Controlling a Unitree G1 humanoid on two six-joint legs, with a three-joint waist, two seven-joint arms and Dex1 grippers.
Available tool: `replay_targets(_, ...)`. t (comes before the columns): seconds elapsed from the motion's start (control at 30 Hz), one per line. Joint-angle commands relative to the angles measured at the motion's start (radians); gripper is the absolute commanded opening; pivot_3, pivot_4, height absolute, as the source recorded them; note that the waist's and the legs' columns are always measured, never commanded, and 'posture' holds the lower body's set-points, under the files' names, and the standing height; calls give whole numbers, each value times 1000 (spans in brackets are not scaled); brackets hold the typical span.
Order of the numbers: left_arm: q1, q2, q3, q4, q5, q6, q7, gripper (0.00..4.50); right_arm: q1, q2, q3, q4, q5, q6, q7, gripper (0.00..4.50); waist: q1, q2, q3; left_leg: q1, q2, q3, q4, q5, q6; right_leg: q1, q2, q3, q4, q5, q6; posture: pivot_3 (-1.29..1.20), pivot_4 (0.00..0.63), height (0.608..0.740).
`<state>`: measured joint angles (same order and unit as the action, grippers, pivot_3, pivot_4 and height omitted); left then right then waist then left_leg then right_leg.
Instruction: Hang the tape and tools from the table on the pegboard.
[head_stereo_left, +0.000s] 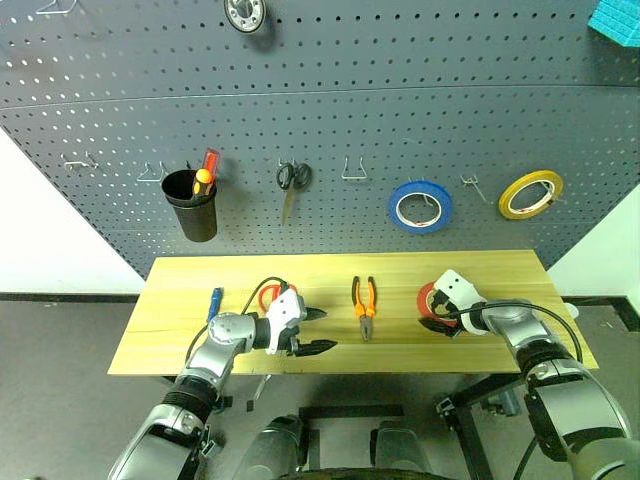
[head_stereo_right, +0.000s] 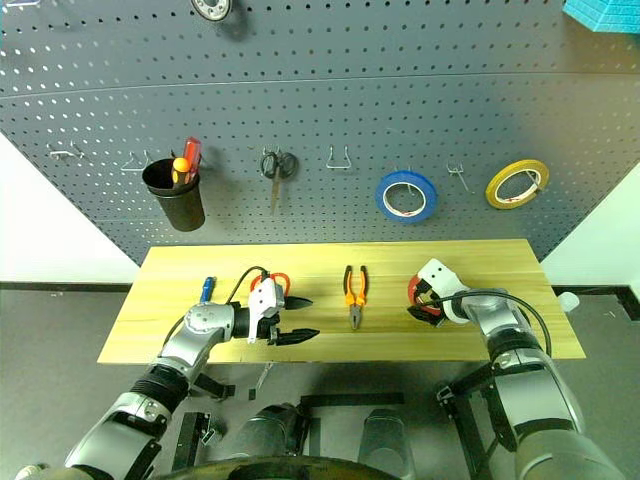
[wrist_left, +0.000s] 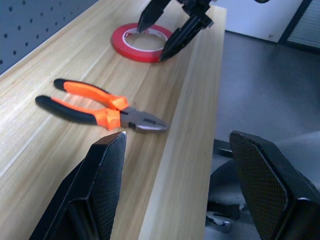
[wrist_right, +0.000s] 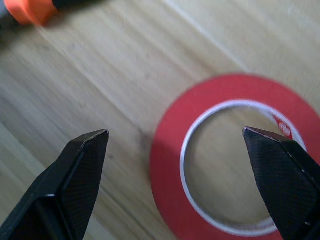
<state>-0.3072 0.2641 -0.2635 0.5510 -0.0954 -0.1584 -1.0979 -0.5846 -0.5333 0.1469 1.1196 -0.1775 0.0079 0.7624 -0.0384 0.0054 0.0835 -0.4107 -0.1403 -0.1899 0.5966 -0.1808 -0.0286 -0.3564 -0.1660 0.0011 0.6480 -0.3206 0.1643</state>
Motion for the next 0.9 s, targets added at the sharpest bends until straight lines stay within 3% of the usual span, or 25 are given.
replay_targets(0.03, -1, 0, -3, -15, 2, -9, 0, 3423, -56, 12, 17, 45, -31, 39, -43, 4500, -7, 0, 0, 0, 0, 0, 0, 0, 0, 0, 0, 0, 0, 0, 0, -52, 38, 728)
replay_targets(0.33, 35, 15, 22, -46, -17, -1, 11, 3423, -79, 30, 74, 108, -92, 67, -54, 4500, -31, 0, 0, 1, -1, -1, 0, 1, -1, 1, 0, 0, 1, 0, 1, -38, 36, 728)
replay_targets(0.43, 41, 18, 23, -51, -18, -1, 14, 3468, -80, 34, 80, 114, -101, 69, -54, 3860, -31, -1, -1, 2, -1, -2, 0, 1, -1, 2, 0, 0, 1, 0, 1, -34, 40, 728)
replay_targets(0.73, 53, 21, 25, -65, -20, 2, 17, 3468, -84, 45, 74, 132, -84, 129, 4, 796, -31, -1, -1, 3, 0, -2, 1, 2, -2, 3, 0, 0, 1, 1, 1, -40, 49, 728)
replay_targets(0.9, 59, 23, 27, -70, -20, 1, 22, 3468, -76, 42, 62, 117, -70, 136, 38, 666, -31, -1, -1, 3, 0, -3, 1, 2, -2, 3, 1, 0, 1, 1, 1, -40, 50, 728)
